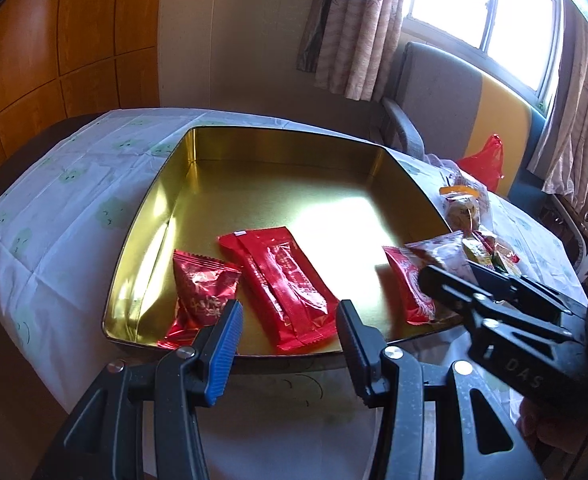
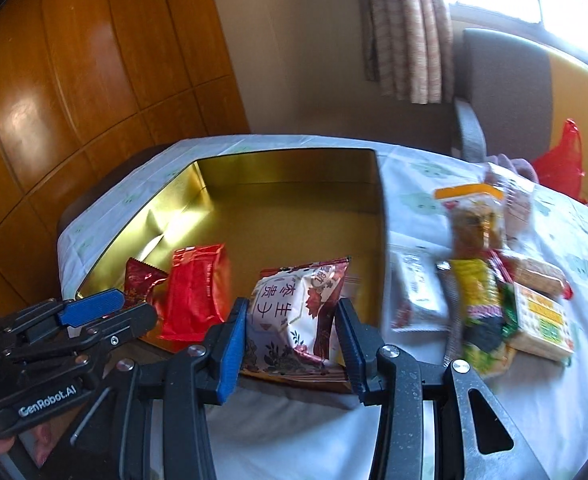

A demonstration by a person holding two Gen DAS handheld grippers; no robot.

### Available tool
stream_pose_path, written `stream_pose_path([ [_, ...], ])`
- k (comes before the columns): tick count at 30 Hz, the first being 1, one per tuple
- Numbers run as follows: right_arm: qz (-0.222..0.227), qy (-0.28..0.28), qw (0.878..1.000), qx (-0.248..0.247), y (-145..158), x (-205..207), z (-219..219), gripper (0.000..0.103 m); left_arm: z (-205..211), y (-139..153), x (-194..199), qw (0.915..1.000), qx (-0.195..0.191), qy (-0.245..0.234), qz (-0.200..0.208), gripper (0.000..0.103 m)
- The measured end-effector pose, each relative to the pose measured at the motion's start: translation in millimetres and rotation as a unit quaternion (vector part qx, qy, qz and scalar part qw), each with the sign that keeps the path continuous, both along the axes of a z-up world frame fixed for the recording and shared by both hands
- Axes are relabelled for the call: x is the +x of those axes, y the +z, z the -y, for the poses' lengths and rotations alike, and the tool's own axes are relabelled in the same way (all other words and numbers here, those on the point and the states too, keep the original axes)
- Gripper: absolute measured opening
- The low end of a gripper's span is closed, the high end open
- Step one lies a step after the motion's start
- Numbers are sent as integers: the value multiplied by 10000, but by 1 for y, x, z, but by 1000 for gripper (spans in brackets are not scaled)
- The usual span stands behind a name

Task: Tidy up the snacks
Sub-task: 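Lower the peanut-candy bag into the gold tin and open the right tool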

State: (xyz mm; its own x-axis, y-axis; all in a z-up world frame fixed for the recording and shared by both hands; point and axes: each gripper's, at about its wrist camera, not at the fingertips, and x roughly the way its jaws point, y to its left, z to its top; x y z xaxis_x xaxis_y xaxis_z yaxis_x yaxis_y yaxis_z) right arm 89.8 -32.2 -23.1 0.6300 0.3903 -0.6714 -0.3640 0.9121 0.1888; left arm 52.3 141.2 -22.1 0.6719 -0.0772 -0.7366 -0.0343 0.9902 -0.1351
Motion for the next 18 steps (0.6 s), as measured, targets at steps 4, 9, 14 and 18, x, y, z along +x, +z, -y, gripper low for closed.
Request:
stream_pose_path([
  [4, -31, 149, 9998, -102, -2, 5, -15, 45, -1, 1, 0, 10000, 31, 20, 14, 49],
  [9, -201, 262, 9994, -109, -8, 19, -29, 45, 1, 2, -2, 10000, 62, 14, 14, 49],
  [14, -276, 241, 9993, -111, -12, 32, -39, 45, 2, 4, -3, 10000, 96, 8, 26, 49],
  [18, -312, 255, 9991, -118, -13, 36, -44, 45, 2, 5, -4, 9999, 144, 22, 39, 49],
])
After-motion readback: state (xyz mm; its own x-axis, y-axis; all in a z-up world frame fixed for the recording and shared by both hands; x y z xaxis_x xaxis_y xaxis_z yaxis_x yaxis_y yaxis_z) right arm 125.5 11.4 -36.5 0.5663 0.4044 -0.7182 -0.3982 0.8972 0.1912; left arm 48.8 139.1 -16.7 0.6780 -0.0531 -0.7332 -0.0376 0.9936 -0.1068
